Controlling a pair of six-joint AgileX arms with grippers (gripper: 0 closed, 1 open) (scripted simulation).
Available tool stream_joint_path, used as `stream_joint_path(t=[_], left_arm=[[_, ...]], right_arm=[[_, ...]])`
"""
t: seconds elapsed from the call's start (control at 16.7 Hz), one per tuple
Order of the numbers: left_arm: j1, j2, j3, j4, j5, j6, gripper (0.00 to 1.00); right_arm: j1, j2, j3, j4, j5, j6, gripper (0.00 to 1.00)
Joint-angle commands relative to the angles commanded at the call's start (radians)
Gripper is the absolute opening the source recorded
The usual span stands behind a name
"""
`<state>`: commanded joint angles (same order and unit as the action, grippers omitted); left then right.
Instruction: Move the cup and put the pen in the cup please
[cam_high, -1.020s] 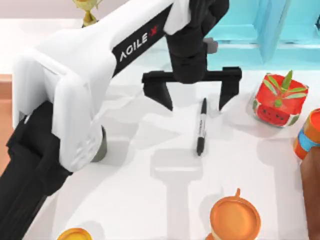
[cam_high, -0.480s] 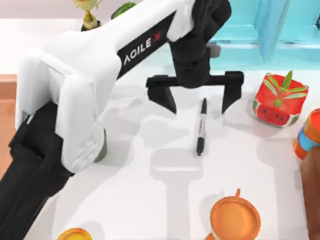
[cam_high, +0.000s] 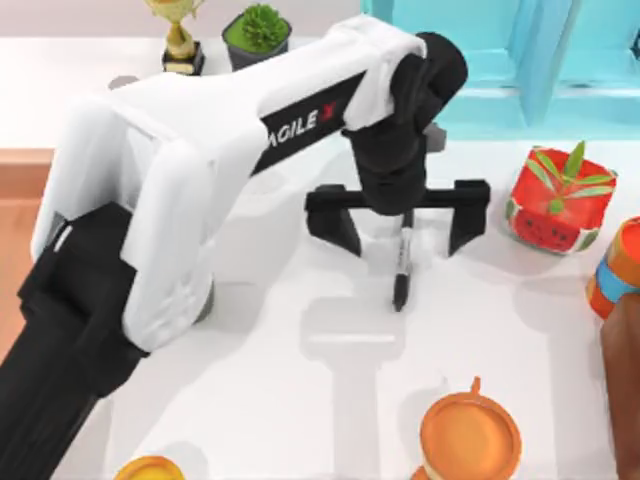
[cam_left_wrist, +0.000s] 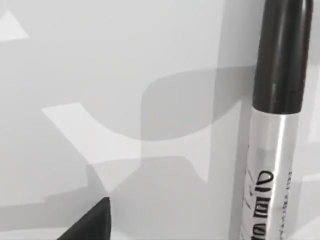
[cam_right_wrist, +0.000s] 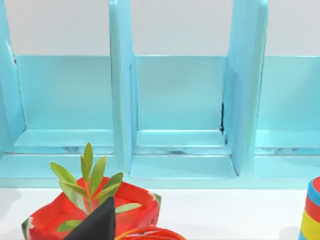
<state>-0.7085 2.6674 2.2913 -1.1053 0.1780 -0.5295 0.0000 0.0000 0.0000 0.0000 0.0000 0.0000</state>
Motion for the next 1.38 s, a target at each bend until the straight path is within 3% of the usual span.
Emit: stream_joint_path(t=[0.3, 1.08, 1.38], left_arm=[[-0.002, 0.003, -0.014, 0.017, 0.000, -0.002, 1.00], [-0.002, 0.003, -0.014, 0.017, 0.000, -0.002, 0.02], [-0.002, 0.003, -0.014, 0.017, 0.000, -0.002, 0.00]], right_arm=[[0.000, 0.000, 0.000, 0.000, 0.000, 0.000, 1.00], [0.000, 0.000, 0.000, 0.000, 0.000, 0.000, 1.00], [0.000, 0.000, 0.000, 0.000, 0.000, 0.000, 1.00]])
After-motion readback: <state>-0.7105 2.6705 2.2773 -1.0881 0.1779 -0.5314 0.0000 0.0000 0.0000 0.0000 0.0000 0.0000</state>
